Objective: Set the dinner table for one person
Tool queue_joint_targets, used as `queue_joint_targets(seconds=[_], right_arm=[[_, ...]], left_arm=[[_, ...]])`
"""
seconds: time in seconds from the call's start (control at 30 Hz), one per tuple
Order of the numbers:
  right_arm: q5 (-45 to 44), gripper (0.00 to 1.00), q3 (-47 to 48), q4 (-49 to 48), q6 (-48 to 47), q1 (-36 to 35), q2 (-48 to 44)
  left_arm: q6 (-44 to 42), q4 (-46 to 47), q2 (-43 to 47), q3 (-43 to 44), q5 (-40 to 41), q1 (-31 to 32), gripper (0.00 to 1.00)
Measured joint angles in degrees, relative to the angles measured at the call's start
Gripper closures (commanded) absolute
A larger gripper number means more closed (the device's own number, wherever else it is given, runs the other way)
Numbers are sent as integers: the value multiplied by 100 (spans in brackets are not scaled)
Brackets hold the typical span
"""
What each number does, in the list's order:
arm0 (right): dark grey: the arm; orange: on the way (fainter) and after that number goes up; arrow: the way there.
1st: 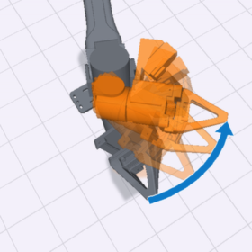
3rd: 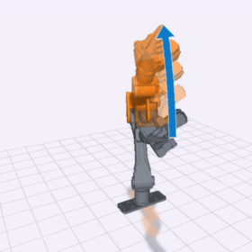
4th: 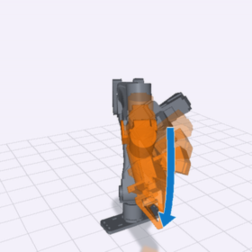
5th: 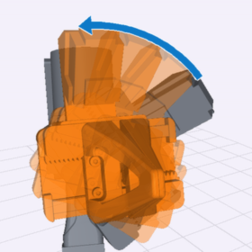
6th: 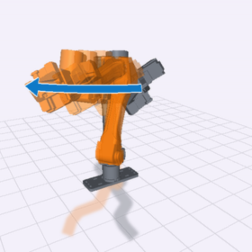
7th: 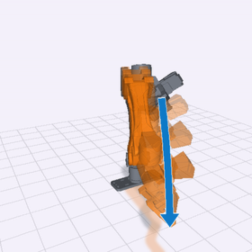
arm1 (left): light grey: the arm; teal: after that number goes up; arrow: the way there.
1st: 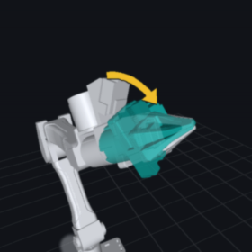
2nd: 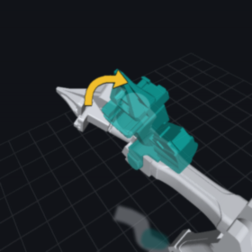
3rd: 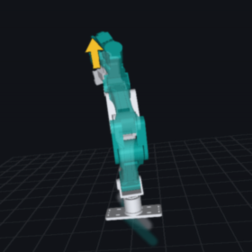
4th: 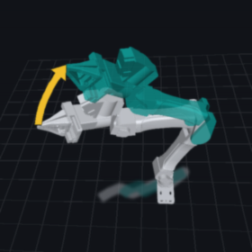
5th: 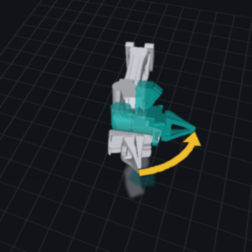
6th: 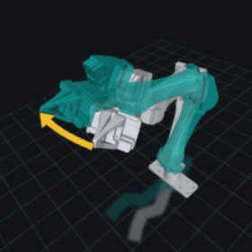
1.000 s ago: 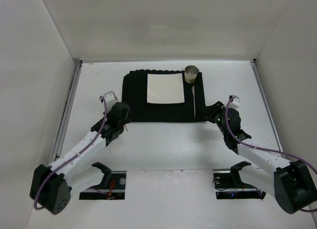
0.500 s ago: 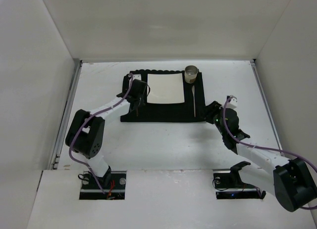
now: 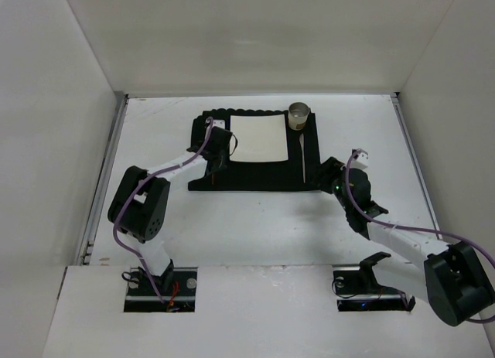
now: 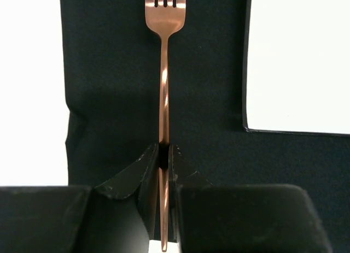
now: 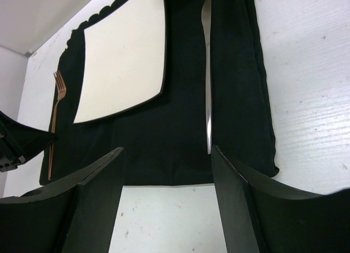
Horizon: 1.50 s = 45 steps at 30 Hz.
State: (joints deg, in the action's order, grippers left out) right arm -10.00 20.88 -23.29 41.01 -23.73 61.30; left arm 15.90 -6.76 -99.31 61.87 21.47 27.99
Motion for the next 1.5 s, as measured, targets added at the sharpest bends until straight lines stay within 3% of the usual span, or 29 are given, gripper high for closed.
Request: queue_joint_targets(seconds=[0.87,1.0,1.13,1.3,1.4,1.43,1.5], right_arm=[[-7,26,31,-76,-15,-39,146],[-7,26,61,-76,-26,-68,221],[-7,25,72,-81,-26,-74,221],[-7,25,72,-79,-26,-74,221],[-7,25,72,-79,-28,-74,221],[-7,26,72,-79,-28,-74,221],[-7,34,72,-79,-33,-74,221]], left_arm=[[-151,332,-546,85,63,-184,95],[-153,424,-549,85,66,-186,89],[-173,450,-551,85,85,-179,74],[-166,479,-496,11,146,-168,48],[-131,437,-232,-151,225,-136,24],[-107,413,-72,-221,267,-120,0],[-48,396,339,-354,332,-70,0]])
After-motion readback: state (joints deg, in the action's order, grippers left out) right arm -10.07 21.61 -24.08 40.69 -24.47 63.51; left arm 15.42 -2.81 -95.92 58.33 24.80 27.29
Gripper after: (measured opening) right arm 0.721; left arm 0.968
